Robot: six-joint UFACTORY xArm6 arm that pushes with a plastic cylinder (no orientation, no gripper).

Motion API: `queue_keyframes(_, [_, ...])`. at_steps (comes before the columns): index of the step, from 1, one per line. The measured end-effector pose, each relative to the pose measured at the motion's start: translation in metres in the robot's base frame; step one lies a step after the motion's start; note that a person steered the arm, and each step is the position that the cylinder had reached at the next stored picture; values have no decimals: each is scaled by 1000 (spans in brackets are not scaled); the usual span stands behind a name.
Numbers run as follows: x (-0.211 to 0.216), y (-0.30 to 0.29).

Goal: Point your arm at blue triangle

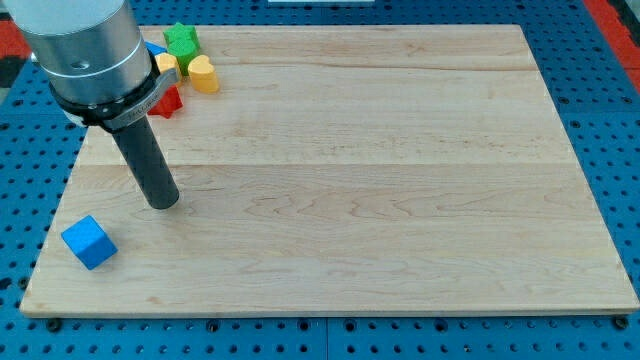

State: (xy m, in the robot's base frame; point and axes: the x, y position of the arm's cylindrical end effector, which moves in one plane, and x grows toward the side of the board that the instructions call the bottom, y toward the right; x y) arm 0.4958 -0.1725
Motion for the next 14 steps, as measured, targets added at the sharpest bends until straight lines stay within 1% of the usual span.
queue_keyframes(2, [0,0])
queue_keyframes(3, [-34,-11])
queue_keyframes(4, [-81,-75])
queue_keyframes(5, [-116,-131])
queue_keyframes(6, [-133,-132])
queue_keyframes(7, [-211,-125])
queue_keyframes(8, [-262,-110])
queue_keyframes(9, [-287,-32])
queue_keyframes(10, [-244,66])
queue_keyframes(11, [-226,136])
queue_keyframes(12, [-203,105])
queue_keyframes(13, [-239,91])
queue_keyframes(14, [-268,46])
